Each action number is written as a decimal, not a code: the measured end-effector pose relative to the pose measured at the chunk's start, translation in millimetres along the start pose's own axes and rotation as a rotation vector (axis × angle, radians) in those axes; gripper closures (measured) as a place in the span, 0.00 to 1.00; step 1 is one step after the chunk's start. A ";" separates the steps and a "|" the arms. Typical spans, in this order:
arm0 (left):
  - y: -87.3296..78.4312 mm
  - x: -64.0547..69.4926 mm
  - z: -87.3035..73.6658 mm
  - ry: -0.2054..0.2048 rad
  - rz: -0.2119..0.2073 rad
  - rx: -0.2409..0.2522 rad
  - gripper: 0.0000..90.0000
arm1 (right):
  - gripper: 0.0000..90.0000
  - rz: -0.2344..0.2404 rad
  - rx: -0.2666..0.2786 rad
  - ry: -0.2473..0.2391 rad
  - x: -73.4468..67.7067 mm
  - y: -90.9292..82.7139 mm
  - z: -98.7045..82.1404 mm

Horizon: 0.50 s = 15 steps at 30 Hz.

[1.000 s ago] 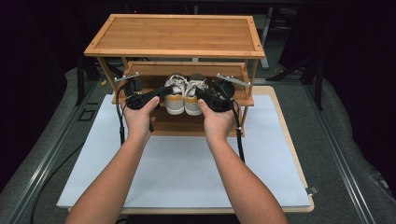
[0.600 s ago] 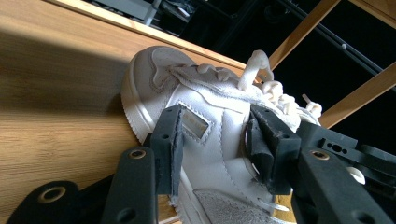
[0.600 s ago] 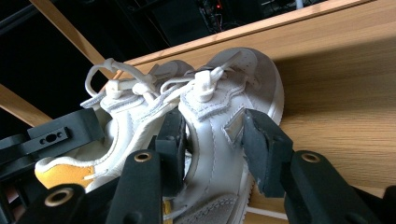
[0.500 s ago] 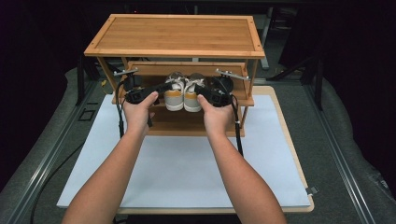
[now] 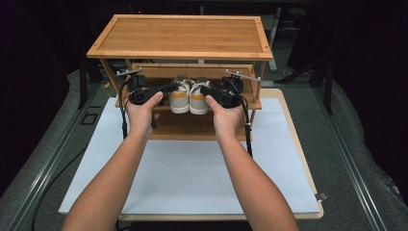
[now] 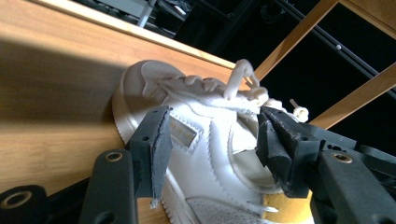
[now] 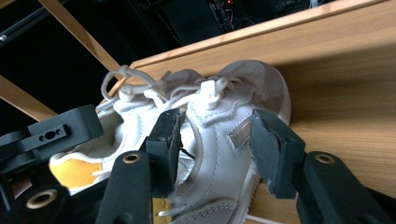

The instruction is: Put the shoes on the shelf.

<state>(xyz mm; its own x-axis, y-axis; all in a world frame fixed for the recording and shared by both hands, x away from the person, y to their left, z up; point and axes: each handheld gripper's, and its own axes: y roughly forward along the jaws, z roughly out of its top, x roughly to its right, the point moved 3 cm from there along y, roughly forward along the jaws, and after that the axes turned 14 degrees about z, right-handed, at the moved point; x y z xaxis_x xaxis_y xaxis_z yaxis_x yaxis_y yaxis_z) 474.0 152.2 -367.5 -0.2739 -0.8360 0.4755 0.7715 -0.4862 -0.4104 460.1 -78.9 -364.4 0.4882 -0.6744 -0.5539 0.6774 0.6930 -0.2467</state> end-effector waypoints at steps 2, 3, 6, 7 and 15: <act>-3.1 1.6 1.4 0.004 -0.006 0.011 0.50 | 0.59 -0.002 0.001 -0.006 -2.1 -2.2 -0.2; -3.1 1.6 1.4 0.004 -0.006 0.011 0.50 | 0.59 -0.002 0.001 -0.006 -2.1 -2.2 -0.2; -7.1 3.3 1.1 0.016 -0.011 0.012 0.50 | 0.59 0.003 0.011 -0.016 -4.5 -6.2 0.9; -8.6 3.7 1.0 0.019 -0.012 0.011 0.50 | 0.59 0.003 0.011 -0.016 -4.5 -6.2 0.9; -18.6 4.8 0.7 0.024 -0.021 0.022 0.51 | 0.59 -0.002 0.013 -0.042 -10.1 -16.1 4.4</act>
<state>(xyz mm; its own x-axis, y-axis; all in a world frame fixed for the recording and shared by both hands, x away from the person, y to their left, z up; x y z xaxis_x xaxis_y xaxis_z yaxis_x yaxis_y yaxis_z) 458.8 157.4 -357.0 -0.3035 -0.8316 0.4651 0.7781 -0.4981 -0.3828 446.7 -84.3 -351.4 0.5091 -0.6861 -0.5197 0.6852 0.6885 -0.2377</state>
